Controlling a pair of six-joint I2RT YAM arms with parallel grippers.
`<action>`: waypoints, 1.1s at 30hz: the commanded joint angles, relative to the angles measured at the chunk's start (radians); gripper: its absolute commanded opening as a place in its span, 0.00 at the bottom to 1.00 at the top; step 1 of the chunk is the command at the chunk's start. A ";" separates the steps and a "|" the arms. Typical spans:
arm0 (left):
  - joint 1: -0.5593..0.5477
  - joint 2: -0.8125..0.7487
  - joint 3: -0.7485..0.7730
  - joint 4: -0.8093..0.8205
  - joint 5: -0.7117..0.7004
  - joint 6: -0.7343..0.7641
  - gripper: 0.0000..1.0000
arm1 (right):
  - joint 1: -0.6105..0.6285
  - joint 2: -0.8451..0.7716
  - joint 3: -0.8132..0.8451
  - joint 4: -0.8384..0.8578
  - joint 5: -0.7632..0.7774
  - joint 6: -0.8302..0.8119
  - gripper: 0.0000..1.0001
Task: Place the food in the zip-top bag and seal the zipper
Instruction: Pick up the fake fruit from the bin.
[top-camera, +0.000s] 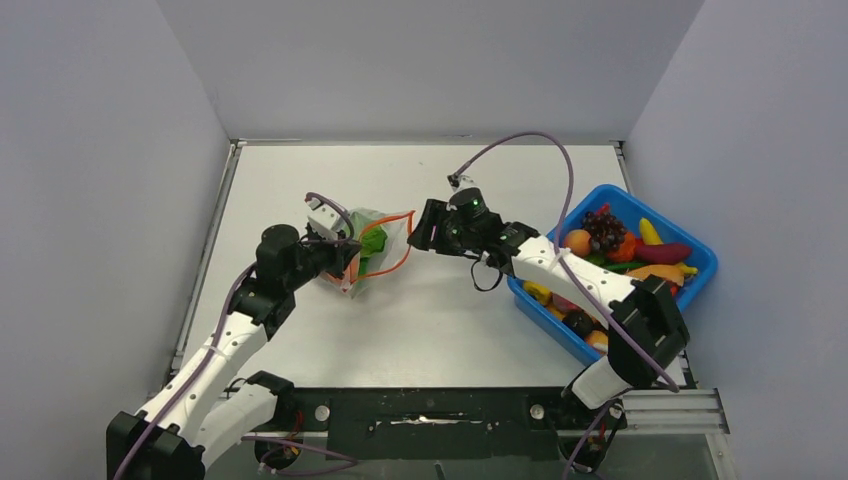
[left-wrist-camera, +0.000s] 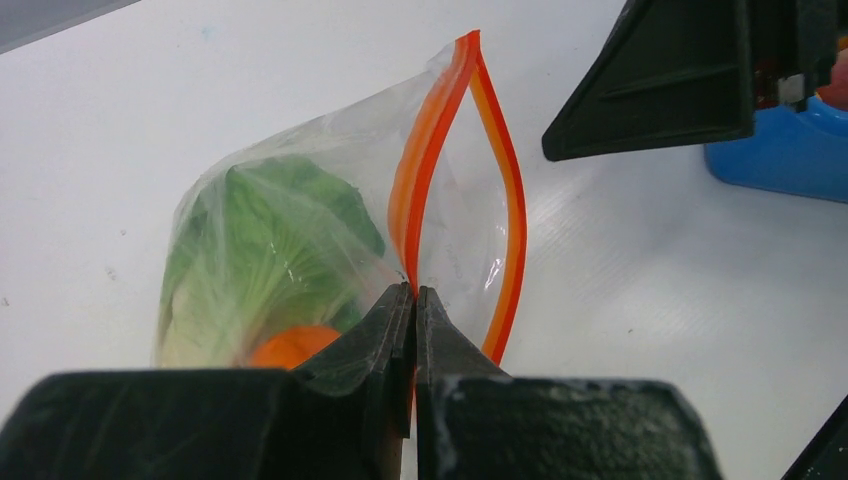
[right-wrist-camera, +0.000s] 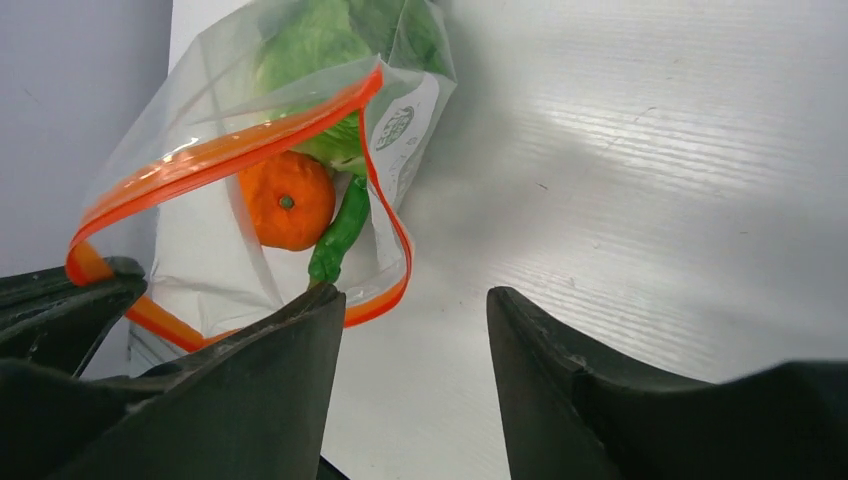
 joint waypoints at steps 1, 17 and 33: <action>-0.003 -0.042 -0.008 0.056 0.057 -0.015 0.00 | -0.005 -0.135 0.012 -0.132 0.131 -0.093 0.57; -0.003 -0.105 -0.081 0.066 0.111 -0.016 0.00 | -0.130 -0.431 -0.020 -0.593 0.561 -0.074 0.59; -0.003 -0.116 -0.090 0.081 0.116 -0.024 0.00 | -0.471 -0.482 -0.121 -0.532 0.616 -0.177 0.65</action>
